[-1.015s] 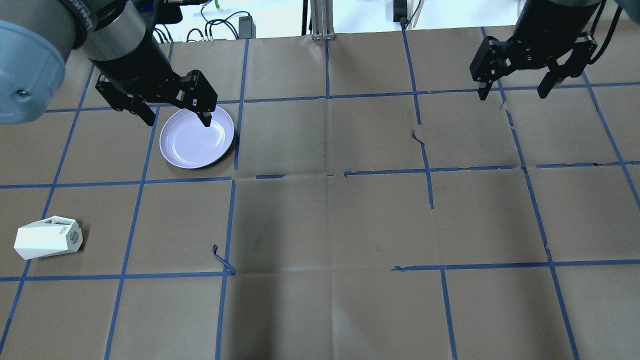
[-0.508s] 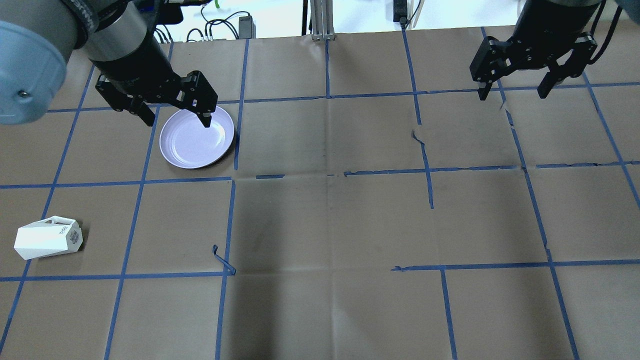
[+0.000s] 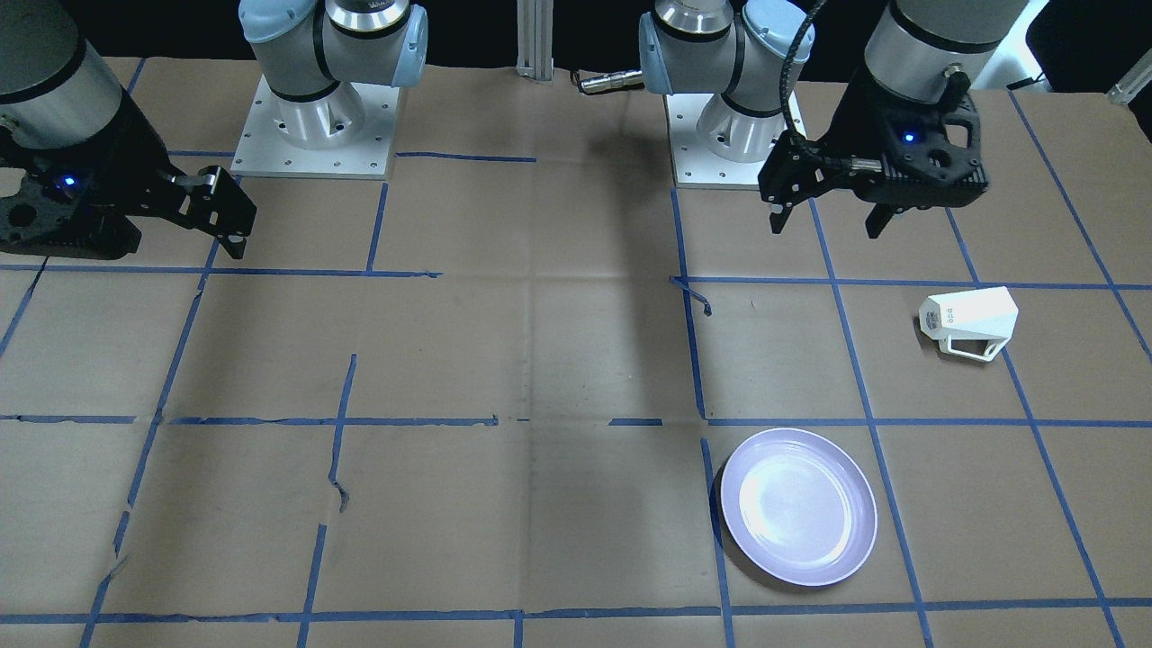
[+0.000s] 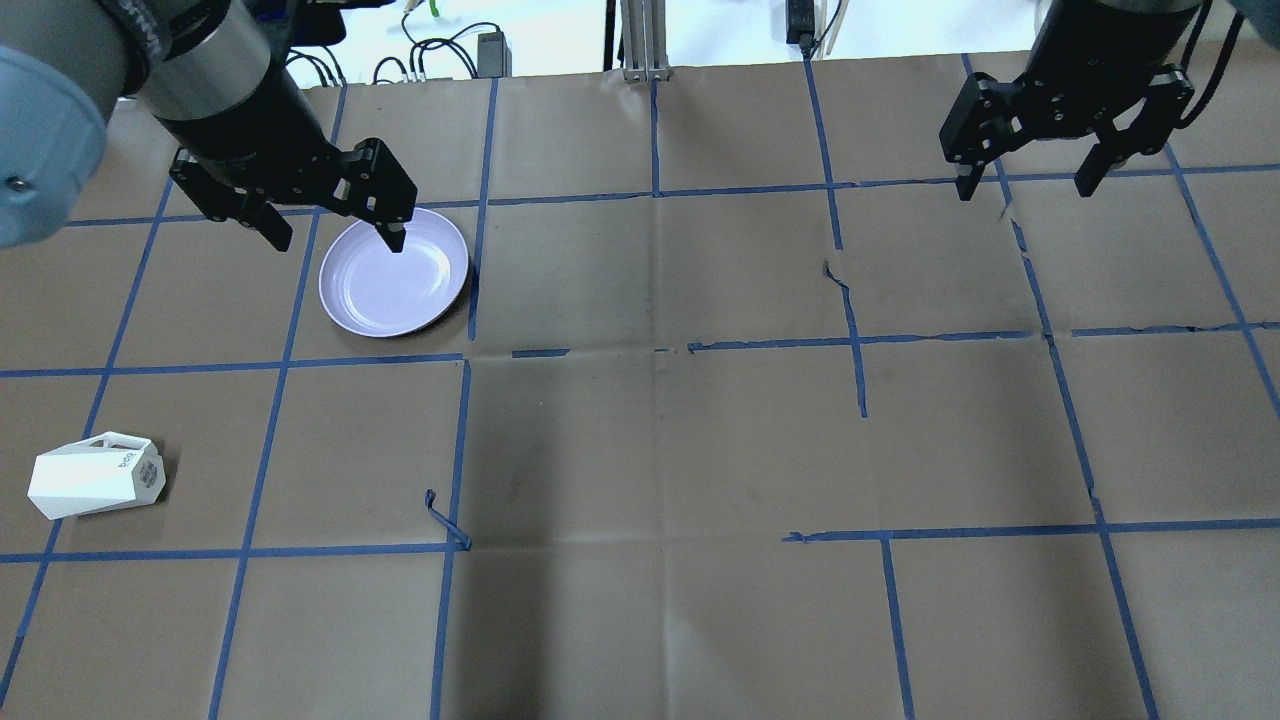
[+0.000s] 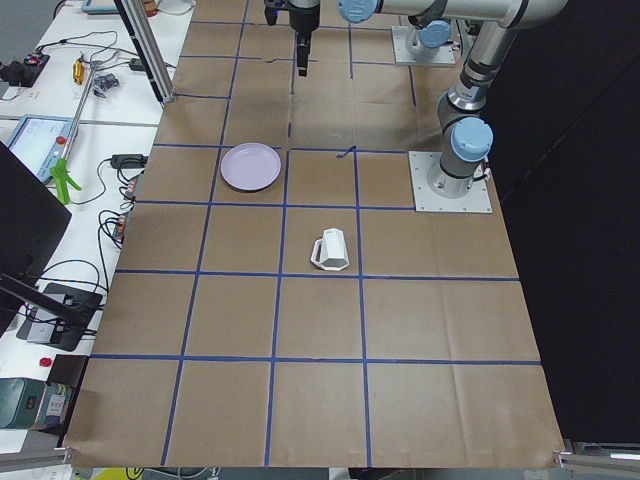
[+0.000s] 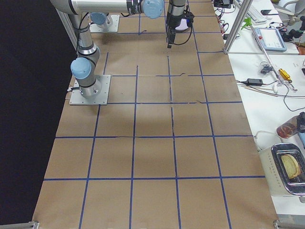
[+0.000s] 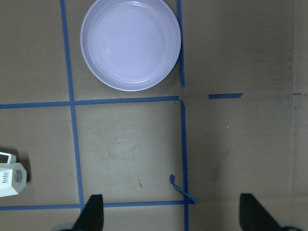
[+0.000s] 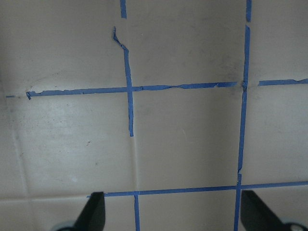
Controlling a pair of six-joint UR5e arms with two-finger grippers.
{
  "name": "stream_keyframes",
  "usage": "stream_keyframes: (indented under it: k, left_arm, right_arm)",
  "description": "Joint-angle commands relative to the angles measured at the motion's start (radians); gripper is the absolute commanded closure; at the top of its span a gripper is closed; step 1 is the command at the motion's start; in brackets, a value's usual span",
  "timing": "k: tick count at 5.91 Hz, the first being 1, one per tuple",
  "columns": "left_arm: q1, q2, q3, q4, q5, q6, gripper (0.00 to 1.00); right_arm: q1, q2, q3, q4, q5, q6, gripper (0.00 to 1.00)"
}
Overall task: Flip cup and place on plate
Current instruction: 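Raise the left gripper away from the plate and swing it toward the cup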
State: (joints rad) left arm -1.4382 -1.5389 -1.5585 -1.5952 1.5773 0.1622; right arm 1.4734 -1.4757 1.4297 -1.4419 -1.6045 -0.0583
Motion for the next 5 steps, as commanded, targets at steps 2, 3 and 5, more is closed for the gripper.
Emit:
stream_keyframes:
  k: [2,3,5]
  left_arm:
    - [0.308,0.022,-0.023,-0.008,0.041,0.298,0.01]
    - [0.441,0.022,-0.023,-0.04,0.041,0.441,0.01]
    - [0.759,-0.009,-0.023,-0.028,0.038,0.79,0.01]
  right_arm:
    - [-0.001,0.0,0.0,0.0,0.0,0.0,0.0]
    - [-0.001,0.0,0.0,0.002,0.0,0.0,0.0]
    - [-0.001,0.0,0.0,0.0,0.0,0.0,0.0]
